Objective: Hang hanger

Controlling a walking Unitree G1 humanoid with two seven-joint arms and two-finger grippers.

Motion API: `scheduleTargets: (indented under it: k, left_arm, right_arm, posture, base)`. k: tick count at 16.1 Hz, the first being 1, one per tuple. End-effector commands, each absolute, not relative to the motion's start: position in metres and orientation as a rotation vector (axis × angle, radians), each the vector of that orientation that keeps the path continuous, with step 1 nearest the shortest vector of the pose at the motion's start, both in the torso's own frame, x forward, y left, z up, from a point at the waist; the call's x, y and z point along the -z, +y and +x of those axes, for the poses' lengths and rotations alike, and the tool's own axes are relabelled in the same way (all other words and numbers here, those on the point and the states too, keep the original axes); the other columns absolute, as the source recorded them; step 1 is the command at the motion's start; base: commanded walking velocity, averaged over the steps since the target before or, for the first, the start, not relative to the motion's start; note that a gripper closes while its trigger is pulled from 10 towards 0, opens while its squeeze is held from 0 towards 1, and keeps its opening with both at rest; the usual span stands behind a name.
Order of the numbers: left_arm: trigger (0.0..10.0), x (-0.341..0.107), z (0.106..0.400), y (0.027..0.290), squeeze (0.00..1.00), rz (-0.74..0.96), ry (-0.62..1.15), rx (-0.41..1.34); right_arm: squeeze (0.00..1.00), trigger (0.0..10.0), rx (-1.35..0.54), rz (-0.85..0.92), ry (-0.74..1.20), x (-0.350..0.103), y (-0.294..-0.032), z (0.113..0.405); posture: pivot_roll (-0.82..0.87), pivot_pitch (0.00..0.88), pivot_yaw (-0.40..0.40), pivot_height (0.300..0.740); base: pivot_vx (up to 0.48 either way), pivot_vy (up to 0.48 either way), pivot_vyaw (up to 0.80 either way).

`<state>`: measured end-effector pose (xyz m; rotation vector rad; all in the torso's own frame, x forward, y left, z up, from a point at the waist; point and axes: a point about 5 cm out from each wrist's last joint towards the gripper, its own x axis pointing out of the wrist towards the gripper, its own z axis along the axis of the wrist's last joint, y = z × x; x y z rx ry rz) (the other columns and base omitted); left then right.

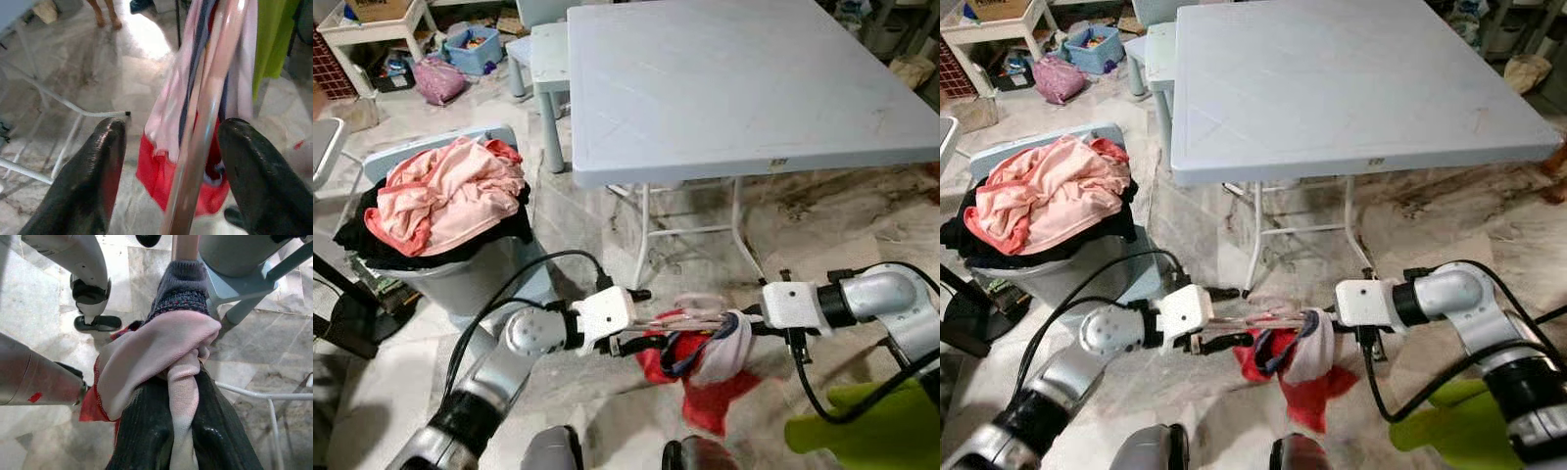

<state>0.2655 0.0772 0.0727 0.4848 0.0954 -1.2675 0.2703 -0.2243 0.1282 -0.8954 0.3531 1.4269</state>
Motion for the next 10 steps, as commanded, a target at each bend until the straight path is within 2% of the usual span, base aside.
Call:
scheduleTargets:
  k: [1,10]
  left_arm:
    - [0.0,-0.068,0.268,0.078,0.0,0.535,0.138,1.301]
    - [0.0,-0.074,0.297,0.071,0.0,0.717,0.16,1.269]
  right_arm:
    - [0.0,10.0,-1.475,-0.934,0.289,-0.139,-0.215,0.27]
    - [0.0,10.0,-1.437,-1.005,0.363,-0.124,-0.21,0.272]
  posture:
    - [-0.1,0.094,0.027,0.74]
    - [-0.1,0.088,0.033,0.74]
  base:
    - [0.0,0.0,0.0]
    - [0.0,0.0,0.0]
